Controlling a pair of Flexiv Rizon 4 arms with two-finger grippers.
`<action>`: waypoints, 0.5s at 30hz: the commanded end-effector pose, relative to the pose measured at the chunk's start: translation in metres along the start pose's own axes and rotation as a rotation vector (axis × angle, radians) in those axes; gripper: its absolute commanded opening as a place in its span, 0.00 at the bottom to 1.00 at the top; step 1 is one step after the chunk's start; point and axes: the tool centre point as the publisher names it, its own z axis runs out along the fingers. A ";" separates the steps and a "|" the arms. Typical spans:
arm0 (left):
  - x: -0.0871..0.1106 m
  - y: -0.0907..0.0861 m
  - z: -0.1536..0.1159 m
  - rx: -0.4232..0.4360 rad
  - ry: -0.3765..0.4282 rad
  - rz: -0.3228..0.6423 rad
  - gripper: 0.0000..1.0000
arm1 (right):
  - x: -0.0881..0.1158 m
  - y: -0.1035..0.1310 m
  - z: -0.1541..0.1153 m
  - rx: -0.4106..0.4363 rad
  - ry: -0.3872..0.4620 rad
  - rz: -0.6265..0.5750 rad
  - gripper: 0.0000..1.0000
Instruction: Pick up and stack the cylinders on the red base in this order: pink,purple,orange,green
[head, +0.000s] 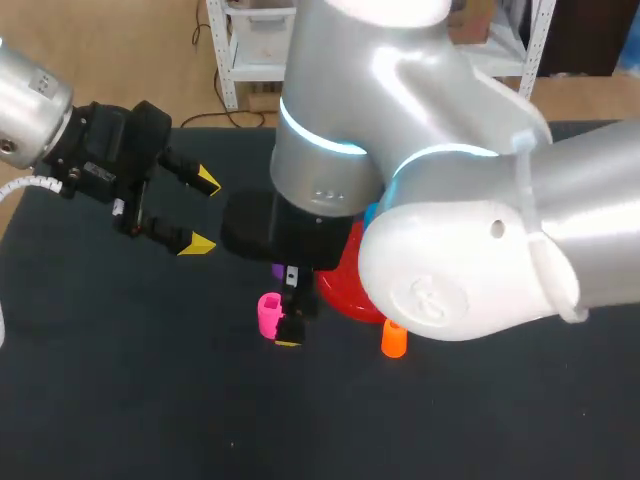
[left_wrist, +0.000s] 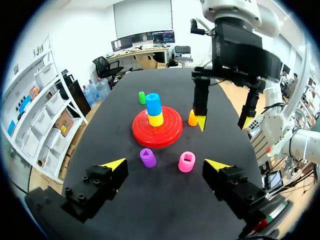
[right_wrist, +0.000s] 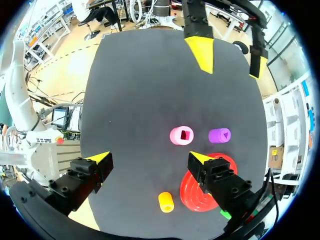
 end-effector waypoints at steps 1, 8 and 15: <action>0.000 0.000 0.001 -0.001 0.001 0.000 1.00 | -0.004 -0.004 0.007 -0.006 0.007 -0.002 1.00; 0.000 0.000 0.001 -0.001 0.001 0.000 1.00 | -0.004 -0.005 0.002 0.026 -0.028 0.048 1.00; 0.000 0.000 0.001 -0.001 0.001 0.000 1.00 | -0.004 -0.005 0.002 0.026 -0.028 0.048 1.00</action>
